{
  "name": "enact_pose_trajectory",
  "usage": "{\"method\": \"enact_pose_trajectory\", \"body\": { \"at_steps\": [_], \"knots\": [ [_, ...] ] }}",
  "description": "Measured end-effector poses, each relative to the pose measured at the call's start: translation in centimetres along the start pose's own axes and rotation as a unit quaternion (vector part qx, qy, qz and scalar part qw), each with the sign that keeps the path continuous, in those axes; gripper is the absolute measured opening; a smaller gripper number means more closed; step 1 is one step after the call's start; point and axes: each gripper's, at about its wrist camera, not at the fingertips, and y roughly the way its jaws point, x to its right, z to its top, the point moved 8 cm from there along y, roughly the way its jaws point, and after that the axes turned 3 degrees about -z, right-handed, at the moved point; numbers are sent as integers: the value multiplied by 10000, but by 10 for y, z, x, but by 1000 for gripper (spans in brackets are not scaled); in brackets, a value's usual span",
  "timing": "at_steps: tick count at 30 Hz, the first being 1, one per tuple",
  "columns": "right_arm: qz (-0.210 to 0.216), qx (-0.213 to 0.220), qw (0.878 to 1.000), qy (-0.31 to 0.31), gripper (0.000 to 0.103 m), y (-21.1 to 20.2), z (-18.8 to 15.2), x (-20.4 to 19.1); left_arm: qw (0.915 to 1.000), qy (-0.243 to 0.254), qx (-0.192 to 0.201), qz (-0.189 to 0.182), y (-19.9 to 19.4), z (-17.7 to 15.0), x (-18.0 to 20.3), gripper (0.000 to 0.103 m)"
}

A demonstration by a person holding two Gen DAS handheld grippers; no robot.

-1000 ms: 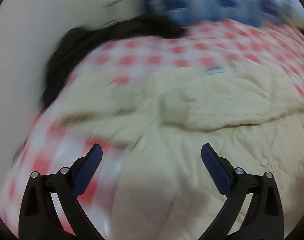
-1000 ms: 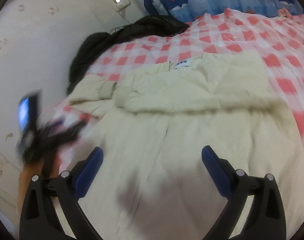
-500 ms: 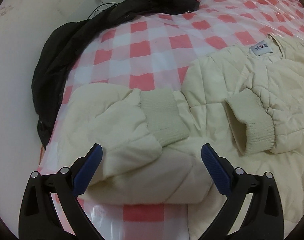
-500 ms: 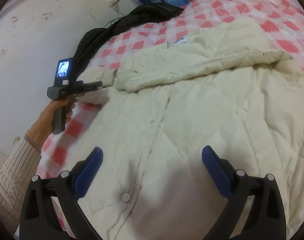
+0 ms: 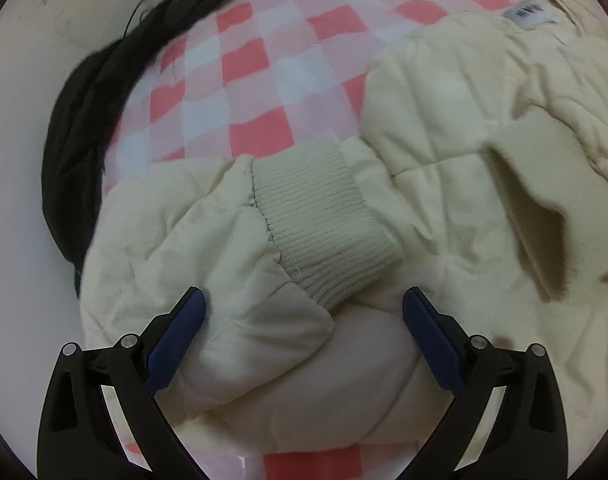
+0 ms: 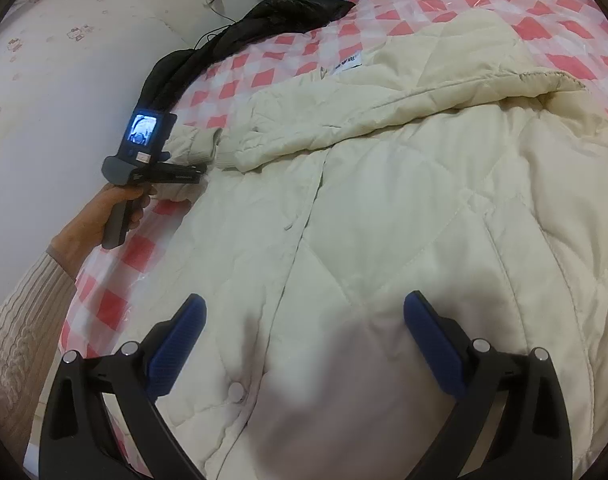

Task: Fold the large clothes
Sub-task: 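Move the left gripper to the ribbed cuff of the other sleeve, then grasp the cuff with the left gripper and lay it across the jacket front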

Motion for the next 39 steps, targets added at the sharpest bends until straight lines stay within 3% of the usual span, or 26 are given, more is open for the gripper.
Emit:
{"method": "enact_pose_trajectory", "body": {
  "at_steps": [2,4,6,10,12,15,19,23,30,34,37,39],
  "knots": [
    [-3,-4,10000,0,95,0,0,0,9999,-133,-15,-21,3,1,-2,93],
    [4,-11,10000,7,95,0,1,0,9992,-350,37,-181,3,4,-5,73],
    [26,-17,10000,35,95,0,0,1,9952,-736,104,-631,-1,5,-9,51],
    [32,-27,10000,62,95,1,-1,0,9867,-1241,214,-1026,-11,6,-23,35],
    [22,-32,10000,67,95,2,-1,0,9773,-1660,308,-1277,-22,7,-33,24],
    [12,-29,10000,88,95,2,-1,-1,9588,-2156,622,-1743,-48,17,-41,15],
    [61,-30,9999,127,95,1,-1,-2,9298,-2493,1162,-2444,-100,41,-37,14],
    [156,-5,9997,207,95,-2,-1,-3,8934,-2624,1689,-3232,-163,77,-21,13],
    [406,392,9963,641,95,-28,15,5,8348,-2335,2182,-4482,-256,132,58,12],
    [479,729,9912,1000,95,-48,30,23,8065,-2134,2199,-5056,-279,154,119,12],
    [554,995,9837,1392,95,-64,40,43,7942,-1968,2062,-5366,-280,166,173,12],
    [550,1084,9794,1611,95,-71,43,54,7933,-1857,1917,-5472,-273,168,209,12]
  ]
}}
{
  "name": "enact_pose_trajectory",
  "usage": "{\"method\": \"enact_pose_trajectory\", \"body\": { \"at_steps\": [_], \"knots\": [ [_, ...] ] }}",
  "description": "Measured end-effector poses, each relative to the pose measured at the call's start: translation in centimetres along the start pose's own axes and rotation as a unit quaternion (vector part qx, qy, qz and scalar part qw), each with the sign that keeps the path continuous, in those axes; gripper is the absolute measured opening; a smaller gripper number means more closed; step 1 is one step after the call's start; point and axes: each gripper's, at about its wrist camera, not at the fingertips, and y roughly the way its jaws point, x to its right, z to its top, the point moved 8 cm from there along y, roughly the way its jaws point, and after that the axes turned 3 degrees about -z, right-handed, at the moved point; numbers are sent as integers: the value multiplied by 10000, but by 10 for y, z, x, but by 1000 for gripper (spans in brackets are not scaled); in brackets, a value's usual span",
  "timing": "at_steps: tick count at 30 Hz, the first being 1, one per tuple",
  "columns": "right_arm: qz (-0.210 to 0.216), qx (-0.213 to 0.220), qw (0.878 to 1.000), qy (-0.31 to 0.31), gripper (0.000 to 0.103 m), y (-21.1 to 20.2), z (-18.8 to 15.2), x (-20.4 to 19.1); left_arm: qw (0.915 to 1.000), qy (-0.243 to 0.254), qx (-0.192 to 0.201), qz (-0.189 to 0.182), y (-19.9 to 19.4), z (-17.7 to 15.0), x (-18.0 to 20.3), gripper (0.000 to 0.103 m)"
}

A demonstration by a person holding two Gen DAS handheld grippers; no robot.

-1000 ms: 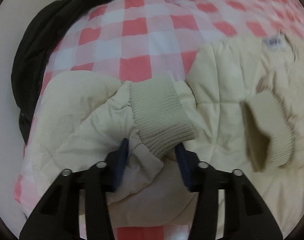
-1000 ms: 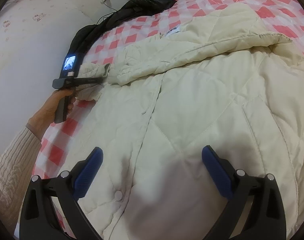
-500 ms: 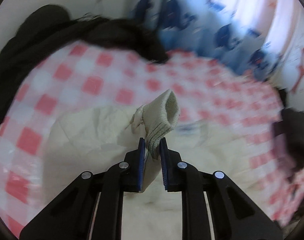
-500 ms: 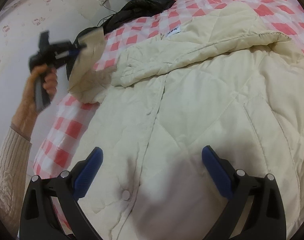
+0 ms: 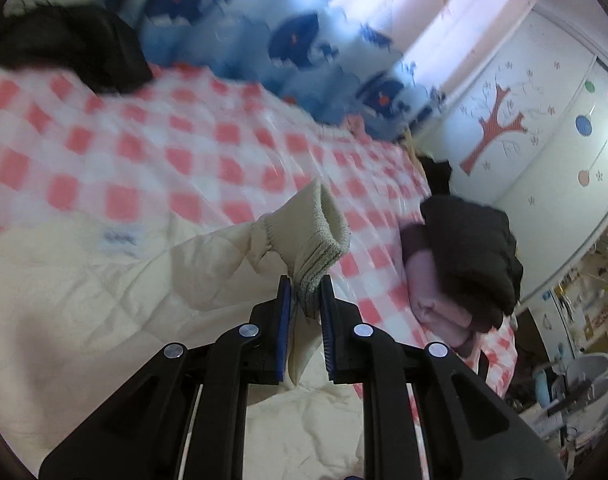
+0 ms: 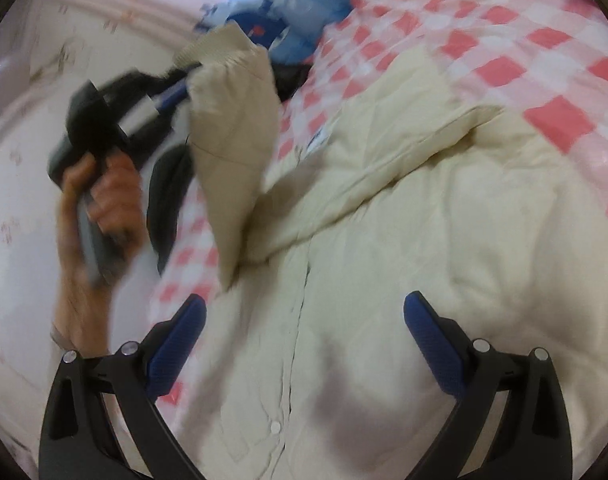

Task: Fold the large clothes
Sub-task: 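Grasp the cuff with the left gripper and lay it across the jacket front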

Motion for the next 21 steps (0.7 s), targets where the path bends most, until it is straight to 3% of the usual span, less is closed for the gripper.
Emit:
{"method": "enact_pose_trajectory", "body": {
  "at_steps": [3,7,8,9,14,16,18,21],
  "knots": [
    [56,58,9997,246,95,-5,7,9,9994,-32,-334,-86,46,-30,0,12],
    [79,24,9996,269,95,-5,7,9,9948,34,-996,231,100,-81,-20,15],
    [88,18,9996,266,95,-5,7,9,9932,9,-1135,259,110,-93,-24,24],
    [97,15,9996,263,95,-5,6,8,9920,-23,-1220,327,117,-102,-27,42],
    [119,202,9991,347,95,-12,12,12,9899,413,-1268,476,119,-110,-9,67],
    [138,346,9985,408,95,-19,16,17,9920,523,-1095,351,108,-103,5,72],
    [143,436,9980,444,95,-24,19,19,9944,597,-844,222,96,-92,16,88],
    [118,472,9978,454,95,-25,21,20,9954,421,-849,159,101,-89,12,90]
  ]
}}
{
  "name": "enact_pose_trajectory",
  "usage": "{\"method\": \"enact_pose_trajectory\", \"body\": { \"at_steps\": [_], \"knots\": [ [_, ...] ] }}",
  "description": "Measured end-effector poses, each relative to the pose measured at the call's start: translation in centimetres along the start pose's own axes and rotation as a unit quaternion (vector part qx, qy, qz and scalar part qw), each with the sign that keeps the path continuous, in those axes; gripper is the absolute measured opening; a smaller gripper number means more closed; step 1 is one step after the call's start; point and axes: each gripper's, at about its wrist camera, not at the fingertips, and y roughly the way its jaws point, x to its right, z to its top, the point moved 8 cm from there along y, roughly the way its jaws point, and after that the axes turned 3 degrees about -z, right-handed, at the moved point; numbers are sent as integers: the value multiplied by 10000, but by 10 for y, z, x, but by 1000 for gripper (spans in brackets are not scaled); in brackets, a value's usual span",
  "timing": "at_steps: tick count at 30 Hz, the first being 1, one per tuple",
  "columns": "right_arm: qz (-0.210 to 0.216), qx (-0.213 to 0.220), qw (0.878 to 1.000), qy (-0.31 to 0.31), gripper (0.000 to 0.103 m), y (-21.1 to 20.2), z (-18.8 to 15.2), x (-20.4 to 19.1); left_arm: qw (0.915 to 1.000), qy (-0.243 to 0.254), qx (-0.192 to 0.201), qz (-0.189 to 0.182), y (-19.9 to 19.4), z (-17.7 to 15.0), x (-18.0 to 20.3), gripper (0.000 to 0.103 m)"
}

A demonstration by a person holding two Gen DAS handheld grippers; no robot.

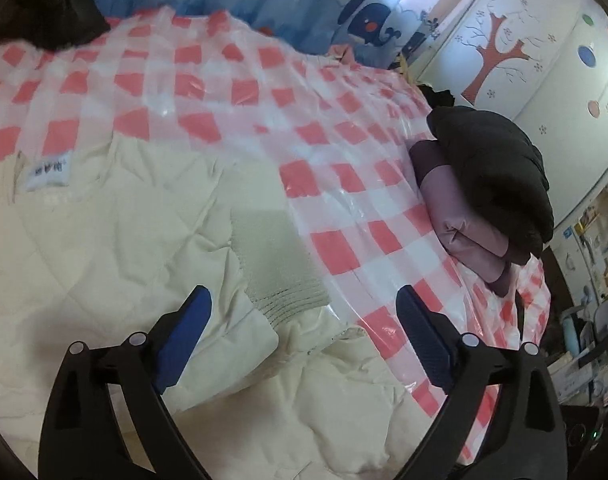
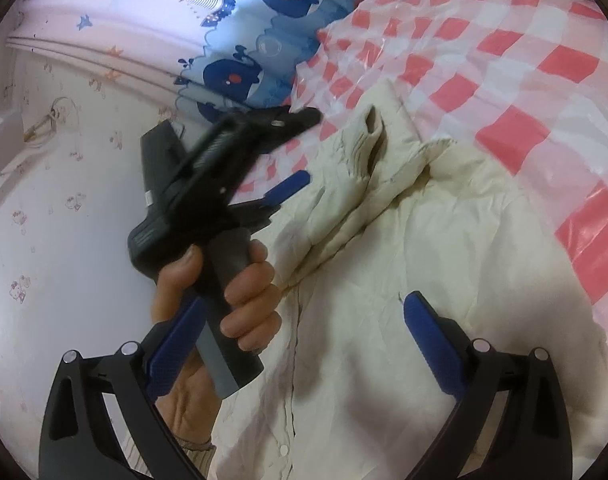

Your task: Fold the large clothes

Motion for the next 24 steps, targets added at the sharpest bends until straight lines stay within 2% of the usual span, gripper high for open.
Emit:
{"method": "enact_pose_trajectory", "body": {
  "at_steps": [3,6,8,11,14,17,19,21,23,24],
  "knots": [
    [-33,-28,10000,-21,95,3,-1,0,9986,-310,-419,123,32,-11,-18,90],
    [-47,-56,10000,-10,95,2,-1,1,9970,-168,-544,519,54,-22,-30,90],
    [-35,-67,10000,27,95,0,0,2,9976,-103,-448,510,46,-23,-25,90],
    [-29,5,10000,31,95,-4,6,2,9989,-60,-238,394,12,-26,-18,90],
    [33,71,9999,110,95,-11,18,5,9992,-156,84,367,-48,-41,-28,90],
    [-43,175,9997,153,95,-25,38,13,9968,-439,373,549,-125,-75,-57,90],
    [-141,181,9996,190,96,-33,51,21,9921,-621,514,964,-183,-109,-85,90],
    [-342,-53,9994,48,96,-32,57,28,9836,-859,567,1483,-242,-154,-116,91],
    [-519,-219,9984,17,96,-31,58,37,9766,-1117,521,1761,-281,-192,-138,91],
    [-617,-333,9975,-18,96,-30,55,42,9704,-1360,490,1936,-310,-220,-153,91]
  ]
}}
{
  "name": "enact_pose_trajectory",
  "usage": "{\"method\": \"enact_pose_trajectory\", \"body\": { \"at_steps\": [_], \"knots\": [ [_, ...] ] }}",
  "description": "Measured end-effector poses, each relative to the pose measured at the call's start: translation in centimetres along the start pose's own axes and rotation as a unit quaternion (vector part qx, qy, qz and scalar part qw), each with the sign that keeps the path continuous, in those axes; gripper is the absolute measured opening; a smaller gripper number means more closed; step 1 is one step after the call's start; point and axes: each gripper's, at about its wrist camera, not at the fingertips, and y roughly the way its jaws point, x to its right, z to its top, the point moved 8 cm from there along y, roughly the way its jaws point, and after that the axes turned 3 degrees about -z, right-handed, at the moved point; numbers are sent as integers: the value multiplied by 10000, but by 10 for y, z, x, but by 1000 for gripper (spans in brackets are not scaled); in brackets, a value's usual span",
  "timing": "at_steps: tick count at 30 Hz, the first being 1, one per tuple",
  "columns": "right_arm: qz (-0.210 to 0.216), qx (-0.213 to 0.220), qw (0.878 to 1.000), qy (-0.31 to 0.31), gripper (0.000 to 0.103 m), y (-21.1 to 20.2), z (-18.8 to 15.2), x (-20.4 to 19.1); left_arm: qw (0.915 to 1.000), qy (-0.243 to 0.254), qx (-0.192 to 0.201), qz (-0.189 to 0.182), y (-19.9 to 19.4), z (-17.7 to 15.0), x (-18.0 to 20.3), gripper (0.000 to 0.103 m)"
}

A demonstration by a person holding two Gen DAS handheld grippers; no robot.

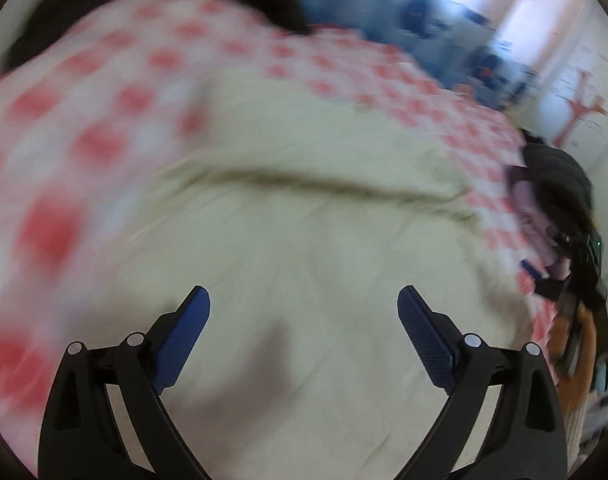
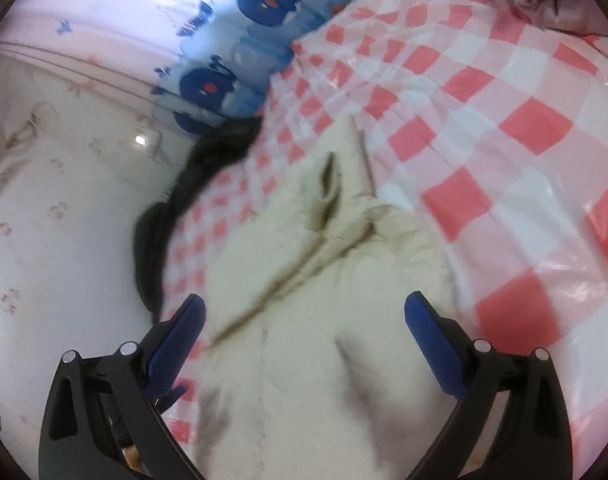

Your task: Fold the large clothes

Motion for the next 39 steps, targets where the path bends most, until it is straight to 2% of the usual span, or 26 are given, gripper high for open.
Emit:
{"method": "enact_pose_trajectory", "body": {
  "at_steps": [3,6,7,10,13,16,19,20,24,25,26,28,29,30,32,39],
  "knots": [
    [-325,-428,9981,-309,96,-1,-18,13,9985,-500,-50,206,-32,-34,-53,91],
    [-800,-547,9941,-497,96,-24,-44,38,9950,-970,-219,23,-46,-67,-88,91],
    [-912,-630,9923,-555,96,-33,-54,46,9929,-1147,-274,-182,-46,-76,-94,91],
    [-1170,-860,9869,-709,96,-50,-78,62,9900,-1306,-358,-392,-41,-92,-95,91],
    [-873,-1615,9813,-587,96,-52,-114,71,9880,-1341,-506,-576,-35,-101,-80,91],
    [-367,-2139,9755,-371,96,-52,-140,67,9848,-1356,-646,-874,-37,-114,-67,92],
    [-36,-2129,9768,-234,96,-63,-141,61,9787,-1462,-618,-1299,-46,-121,-63,94],
    [-113,-2108,9772,-215,96,-65,-140,62,9783,-1497,-682,-1256,-45,-124,-66,94],
    [-1101,-2180,9676,-644,96,-63,-140,81,9767,-1628,-862,-1098,-36,-134,-76,94],
    [-1116,-2200,9664,-716,96,-63,-142,81,9764,-1641,-835,-1130,-36,-135,-73,94],
    [-1002,-2232,9671,-691,96,-62,-144,80,9757,-1656,-806,-1191,-36,-134,-70,95],
    [-210,-2409,9688,-540,96,-60,-152,67,9717,-1719,-686,-1471,-39,-132,-62,95],
    [69,-2451,9678,-575,96,-60,-156,62,9717,-1719,-659,-1482,-39,-132,-61,95],
    [78,-2474,9667,-654,97,-59,-157,60,9757,-1644,-708,-1265,-36,-133,-62,95],
    [-228,-2592,9623,-789,97,-53,-161,68,9780,-1626,-816,-1025,-27,-136,-66,95],
    [-63,-2526,9663,-499,97,-52,-156,80,9754,-1781,-727,-1077,-19,-131,-66,94]
  ]
}}
